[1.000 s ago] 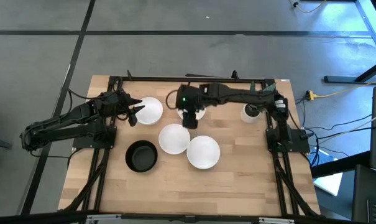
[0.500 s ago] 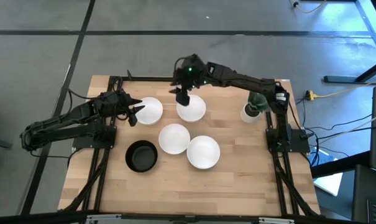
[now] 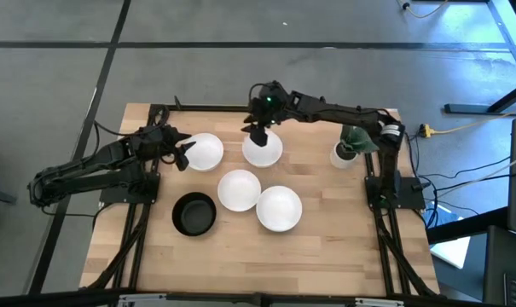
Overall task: Nest bowls inside each other
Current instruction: Stack the white bowl on top of the stacked bowls
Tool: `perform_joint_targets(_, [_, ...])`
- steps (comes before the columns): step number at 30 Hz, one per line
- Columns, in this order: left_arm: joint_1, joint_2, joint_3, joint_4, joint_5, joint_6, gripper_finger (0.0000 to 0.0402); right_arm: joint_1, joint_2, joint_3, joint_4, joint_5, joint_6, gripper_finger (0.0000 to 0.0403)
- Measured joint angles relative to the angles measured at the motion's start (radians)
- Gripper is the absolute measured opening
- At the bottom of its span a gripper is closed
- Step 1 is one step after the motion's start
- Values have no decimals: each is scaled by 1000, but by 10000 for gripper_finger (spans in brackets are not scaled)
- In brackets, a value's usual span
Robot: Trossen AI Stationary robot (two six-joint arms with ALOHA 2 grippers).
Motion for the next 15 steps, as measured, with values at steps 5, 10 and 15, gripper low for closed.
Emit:
perform_joint_targets(5, [3,0,0,2,-3,0,130,0,-115,-159,83,15,39,172])
perform_joint_targets(10, [3,0,0,5,-5,-1,130,-1,-216,-293,117,115,94,172])
perform_joint_targets(15, [3,0,0,8,-5,-1,130,0,-273,-380,112,278,241,172])
